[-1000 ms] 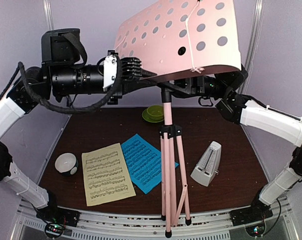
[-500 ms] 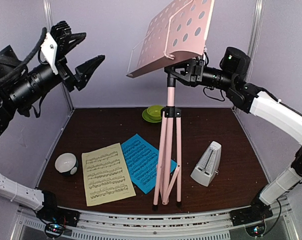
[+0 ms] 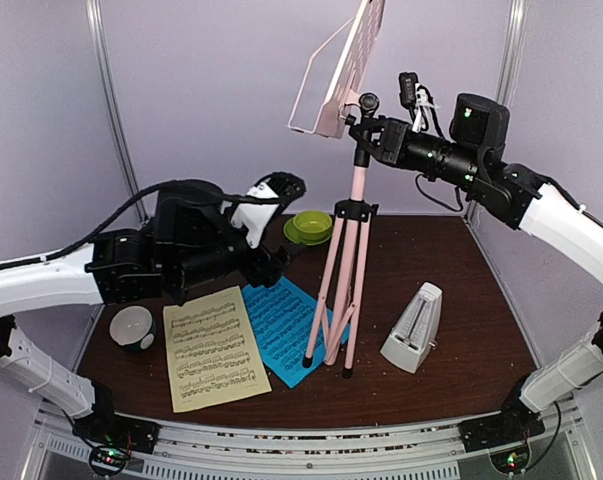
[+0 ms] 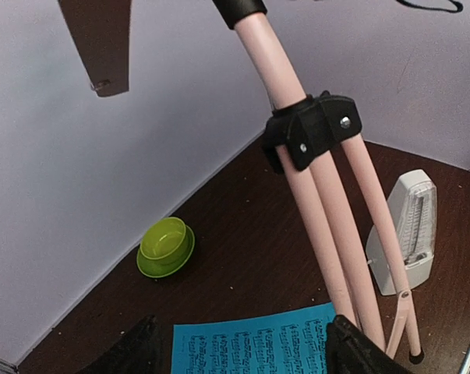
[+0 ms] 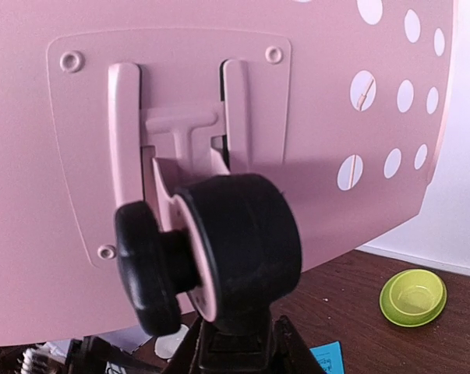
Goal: Set up the instrument practice props
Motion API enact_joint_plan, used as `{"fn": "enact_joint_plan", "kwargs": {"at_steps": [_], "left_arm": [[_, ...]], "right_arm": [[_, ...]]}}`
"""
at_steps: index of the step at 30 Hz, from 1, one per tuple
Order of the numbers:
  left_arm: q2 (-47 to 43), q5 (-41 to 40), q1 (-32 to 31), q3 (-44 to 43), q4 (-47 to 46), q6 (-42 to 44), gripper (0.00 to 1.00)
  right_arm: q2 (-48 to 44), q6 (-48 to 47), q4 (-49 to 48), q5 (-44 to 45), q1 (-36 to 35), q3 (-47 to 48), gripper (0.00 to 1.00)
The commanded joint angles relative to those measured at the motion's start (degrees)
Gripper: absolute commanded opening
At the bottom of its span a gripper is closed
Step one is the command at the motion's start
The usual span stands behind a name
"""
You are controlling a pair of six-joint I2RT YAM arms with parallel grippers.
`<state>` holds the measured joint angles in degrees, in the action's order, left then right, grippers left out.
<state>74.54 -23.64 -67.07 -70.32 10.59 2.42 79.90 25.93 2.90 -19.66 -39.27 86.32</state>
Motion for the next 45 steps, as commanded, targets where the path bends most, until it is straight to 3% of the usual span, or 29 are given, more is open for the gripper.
{"fn": "enact_joint_plan", "kwargs": {"at_steps": [1,15,22,30,38,41,45], "left_arm": [[5.13,-0.53,-0.99,-2.62,-4.65,-8.12,0.73],[17.17,0.0,-1.57,-6.98,-4.49,-13.65,0.67],[22.09,-5.78,-1.57,-10.62,0.41,-13.22,0.48],[22.77,-5.39,-1.29,-8.25,0.37,-5.67,0.33],[17.11,-2.02,0.04,5.15,-5.68,6.23,0.12],[15.12,0.47,0.01,8.55,-7.32,12.08,0.0],[13.25,-0.14,0.05,12.94,-11.68,19.35,0.0]], "right_arm": [[-6.78,-1.11,-13.61,8.26,-1.62,3.8,0.0],[-7.65,-5.02,-13.27,16.31,-5.34,4.87,0.0],[-8.43,-4.93,-12.54,18.25,-6.1,5.54,0.0],[-10.73,-5.32,-6.98,20.45,-7.05,6.44,0.0],[-10.46,-9.47,3.31,21.56,-7.08,12.67,0.0],[-9.27,-10.33,7.35,21.13,-7.11,16.77,0.0],[-6.91,-10.47,12.12,19.98,-7.14,22.03,0.0]]}}
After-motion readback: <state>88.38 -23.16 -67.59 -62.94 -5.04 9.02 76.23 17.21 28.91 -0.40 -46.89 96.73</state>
